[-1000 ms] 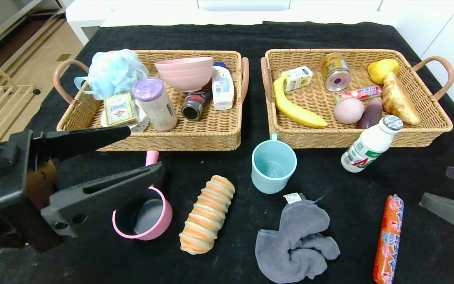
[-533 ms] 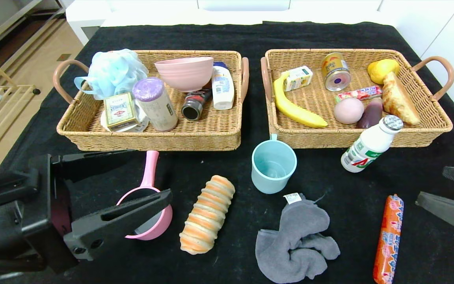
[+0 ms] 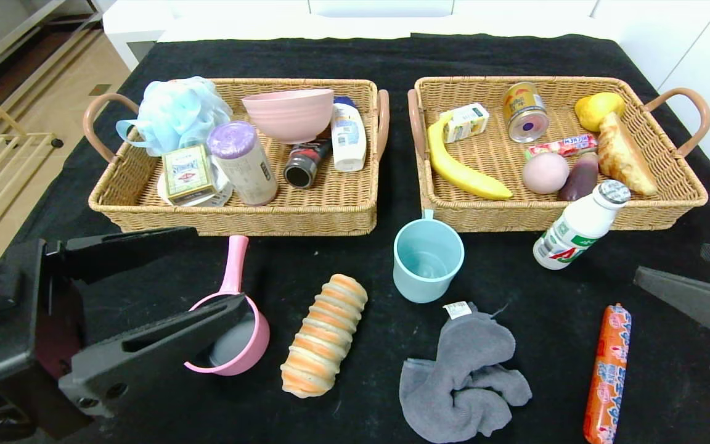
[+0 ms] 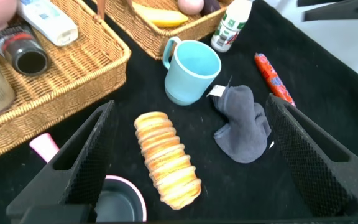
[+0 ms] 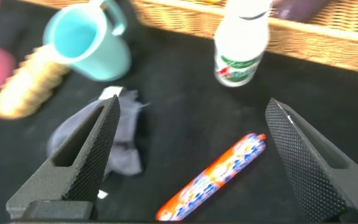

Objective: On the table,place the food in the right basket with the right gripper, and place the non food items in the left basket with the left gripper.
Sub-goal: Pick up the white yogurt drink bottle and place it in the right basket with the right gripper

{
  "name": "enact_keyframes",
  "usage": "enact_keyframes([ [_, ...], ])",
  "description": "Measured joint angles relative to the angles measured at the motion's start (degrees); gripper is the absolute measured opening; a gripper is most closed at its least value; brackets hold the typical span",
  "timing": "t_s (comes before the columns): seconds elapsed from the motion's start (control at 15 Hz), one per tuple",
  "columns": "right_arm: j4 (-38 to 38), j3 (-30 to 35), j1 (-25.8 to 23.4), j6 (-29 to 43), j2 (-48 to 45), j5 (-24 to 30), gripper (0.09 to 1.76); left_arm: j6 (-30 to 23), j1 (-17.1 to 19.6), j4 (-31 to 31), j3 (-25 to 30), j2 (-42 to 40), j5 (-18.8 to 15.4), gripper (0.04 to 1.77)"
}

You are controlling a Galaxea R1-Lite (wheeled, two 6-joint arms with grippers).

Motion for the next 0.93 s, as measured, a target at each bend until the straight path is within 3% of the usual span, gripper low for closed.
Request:
enact_keyframes([
  [0.13,-1.27,-0.91,1.41,0.05,3.60,-5.97,1.71,0.05,0.02,-0.02,-0.07,-0.56,0.04,1.72],
  [0.33,-8.16,-1.35,2.73,0.62,10.01,-10.58,1.71,0.05,0.02,-0.02,-0.11,-0.91,0.01,1.72],
  [0.67,-15.92,-2.71,1.94,2.26,19.03,-15.79,1.71,0.05,0.13,-0.22,-0.11,-1.29,0.04,1.72],
  [0.93,-19.35,-3.58,-0.57,3.06,22.27,-16.31,1.71,0.05,0.20,-0.20,-0.11,-1.33,0.04,1.72],
])
